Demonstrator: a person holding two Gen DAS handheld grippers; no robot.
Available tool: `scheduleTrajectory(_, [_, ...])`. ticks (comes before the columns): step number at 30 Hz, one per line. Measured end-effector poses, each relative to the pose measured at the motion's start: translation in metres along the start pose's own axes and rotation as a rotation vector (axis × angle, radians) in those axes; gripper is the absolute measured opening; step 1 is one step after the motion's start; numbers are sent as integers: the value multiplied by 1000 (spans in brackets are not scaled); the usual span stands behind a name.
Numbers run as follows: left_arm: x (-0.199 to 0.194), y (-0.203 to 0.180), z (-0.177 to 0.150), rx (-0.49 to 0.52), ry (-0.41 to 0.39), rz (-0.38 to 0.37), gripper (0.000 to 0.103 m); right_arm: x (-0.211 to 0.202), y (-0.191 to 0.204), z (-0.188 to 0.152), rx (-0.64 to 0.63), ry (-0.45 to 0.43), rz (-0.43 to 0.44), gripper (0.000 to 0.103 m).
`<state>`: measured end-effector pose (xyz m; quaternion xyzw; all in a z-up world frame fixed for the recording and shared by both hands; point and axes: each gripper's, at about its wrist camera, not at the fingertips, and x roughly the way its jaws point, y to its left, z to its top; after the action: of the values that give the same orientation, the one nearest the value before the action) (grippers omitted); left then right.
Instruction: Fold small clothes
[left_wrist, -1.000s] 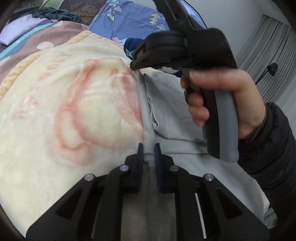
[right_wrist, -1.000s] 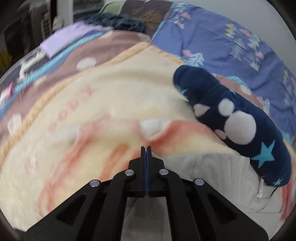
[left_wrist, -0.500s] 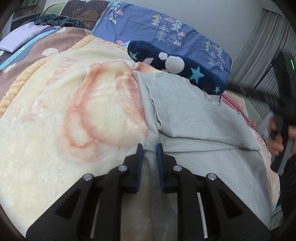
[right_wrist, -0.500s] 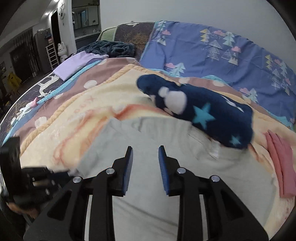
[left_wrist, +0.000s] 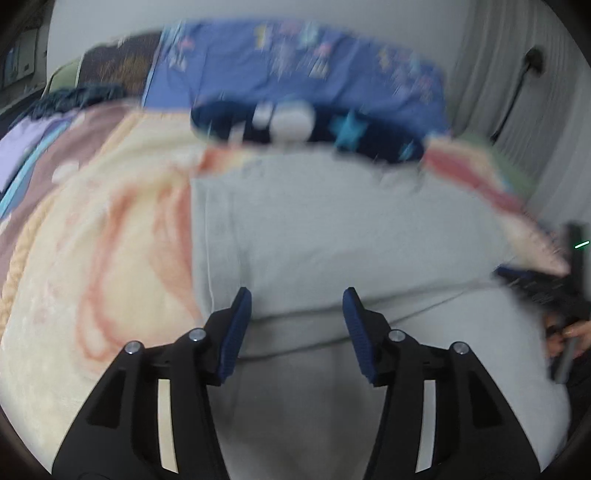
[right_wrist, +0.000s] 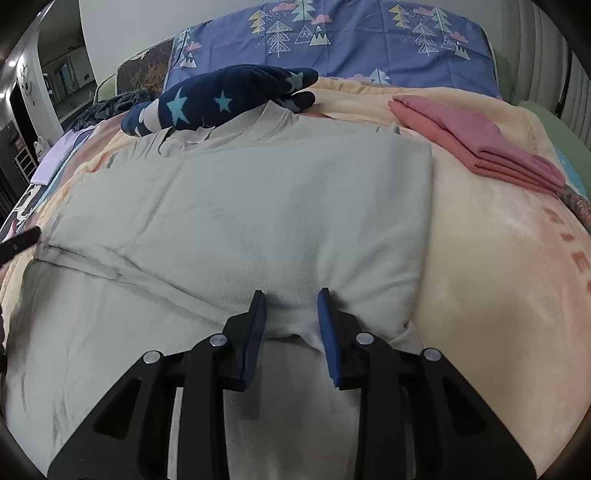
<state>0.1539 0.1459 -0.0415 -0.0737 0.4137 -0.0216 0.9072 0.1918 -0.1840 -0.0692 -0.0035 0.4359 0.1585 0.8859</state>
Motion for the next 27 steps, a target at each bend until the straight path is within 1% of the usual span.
scheduleTrajectory(1, [11, -2, -6, 13, 2, 2, 53, 0, 0, 1, 4, 0, 8, 32])
scheduleTrajectory(4, [3, -10, -6, 50, -21, 39, 53, -2, -6, 0, 30, 3, 41, 33])
scheduleTrajectory(6, [0, -12, -7, 56, -23, 46, 53, -6, -7, 3, 39, 2, 48, 34])
scheduleTrajectory(7, [-7, -13, -6, 51, -29, 41, 53, -11, -6, 4, 48, 1, 39, 35])
scheduleTrajectory(8, [-12, -14, -5, 43, -42, 19, 53, -18, -4, 5, 60, -8, 39, 41])
scheduleTrajectory(9, [-21, -16, -5, 37, -67, -16, 53, -28, -1, 6, 61, -45, 65, 43])
scheduleTrajectory(10, [-29, -20, -3, 44, -100, -44, 58, -35, 4, 6, 39, -77, 80, 43])
scheduleTrajectory(11, [-32, -24, -2, 58, -116, -41, 64, -36, 8, 6, 11, -82, 71, 46])
scheduleTrajectory(12, [-29, -27, -1, 78, -113, -20, 66, -29, 15, 5, -35, -57, 17, 49])
scheduleTrajectory(13, [-18, -31, -2, 100, -75, 10, 68, -20, 17, 2, -58, -23, -26, 52])
scheduleTrajectory(14, [2, -33, -5, 116, 4, 36, 72, -7, 18, -3, -71, 7, -38, 53])
scheduleTrajectory(15, [16, -35, -11, 133, 38, 50, 72, -2, 19, -8, -66, -3, -42, 54])
scheduleTrajectory(16, [14, -39, -11, 146, 24, 64, 73, -4, 20, -8, -72, -10, -50, 54])
scheduleTrajectory(19, [5, -45, -7, 174, 26, 95, 73, -16, 22, -10, -81, -43, -65, 53])
scheduleTrajectory(21, [-6, -45, -9, 157, 23, 84, 73, -30, 17, -14, -47, -68, -50, 53])
scheduleTrajectory(24, [-27, -40, -17, 131, -10, 44, 73, -59, 8, -19, 3, -115, 31, 53])
scheduleTrajectory(25, [-36, -38, -22, 129, -22, 48, 73, -67, 6, -21, 5, -125, 36, 53])
scheduleTrajectory(27, [-51, -35, -31, 115, -37, 53, 74, -80, 4, -27, -4, -137, 6, 53])
